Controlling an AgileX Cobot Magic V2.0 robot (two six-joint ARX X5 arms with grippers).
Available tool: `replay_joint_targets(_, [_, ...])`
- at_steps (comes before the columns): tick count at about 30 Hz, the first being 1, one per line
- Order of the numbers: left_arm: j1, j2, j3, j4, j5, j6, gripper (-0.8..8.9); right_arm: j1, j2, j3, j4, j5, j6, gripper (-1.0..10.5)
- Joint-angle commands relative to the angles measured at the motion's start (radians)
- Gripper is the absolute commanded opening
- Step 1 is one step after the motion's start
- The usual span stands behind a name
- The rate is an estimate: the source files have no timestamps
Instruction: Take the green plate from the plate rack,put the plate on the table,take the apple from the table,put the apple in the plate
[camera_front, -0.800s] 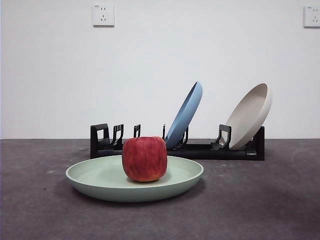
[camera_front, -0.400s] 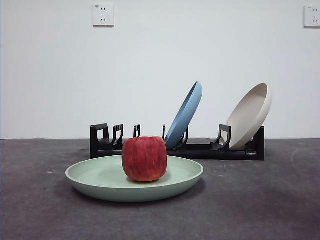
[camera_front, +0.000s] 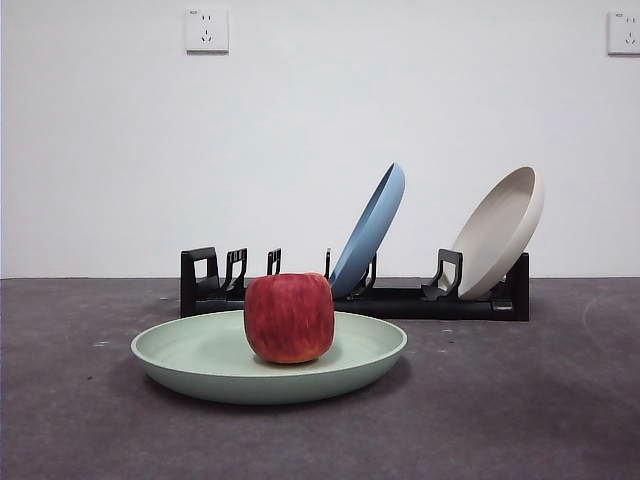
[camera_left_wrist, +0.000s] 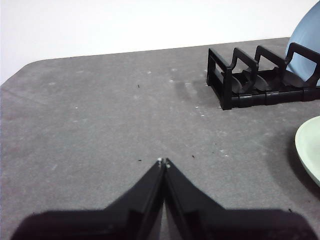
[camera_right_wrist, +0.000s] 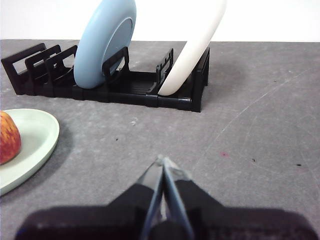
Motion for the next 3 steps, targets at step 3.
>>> replay_joint_targets(3, [0.003,-0.003,-0.013,0.001,0.001,-0.006,-0.03,0.0,-0.003,-0.013,0.0,0.003,0.01,0.0])
